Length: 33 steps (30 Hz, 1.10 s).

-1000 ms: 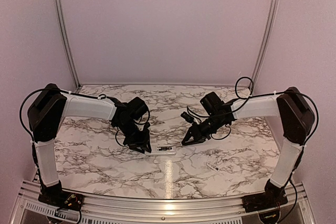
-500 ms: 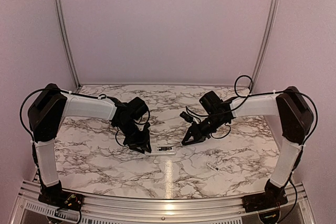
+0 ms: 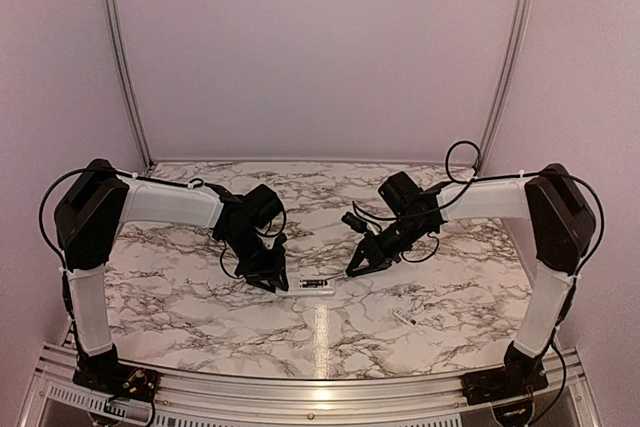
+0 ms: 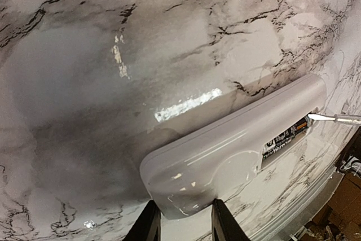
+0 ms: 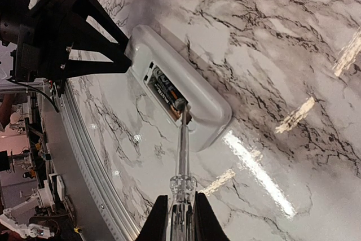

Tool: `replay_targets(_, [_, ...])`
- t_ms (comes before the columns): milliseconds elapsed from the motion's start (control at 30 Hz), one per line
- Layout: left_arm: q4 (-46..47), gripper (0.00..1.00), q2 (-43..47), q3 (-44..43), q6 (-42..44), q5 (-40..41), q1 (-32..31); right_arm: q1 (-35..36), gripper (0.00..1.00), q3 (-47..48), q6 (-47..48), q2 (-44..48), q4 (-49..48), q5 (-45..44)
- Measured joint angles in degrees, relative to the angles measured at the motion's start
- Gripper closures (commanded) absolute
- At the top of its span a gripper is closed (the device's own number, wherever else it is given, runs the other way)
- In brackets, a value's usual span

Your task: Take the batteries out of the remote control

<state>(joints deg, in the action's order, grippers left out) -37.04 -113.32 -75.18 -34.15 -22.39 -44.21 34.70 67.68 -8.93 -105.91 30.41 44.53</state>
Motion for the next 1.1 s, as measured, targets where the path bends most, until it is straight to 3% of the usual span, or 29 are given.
replay_targets(567, [-0.6, 0.78, -0.3, -0.5, 0.2, -0.1, 0.0, 0.0, 1.0, 1.0, 0.0, 0.0, 1.8, 0.4])
replay_targets(1100, [-0.5, 0.79, -0.5, -0.7, 0.2, -0.1, 0.0, 3.8, 1.0, 1.7, 0.9, -0.1, 2.4, 7.5])
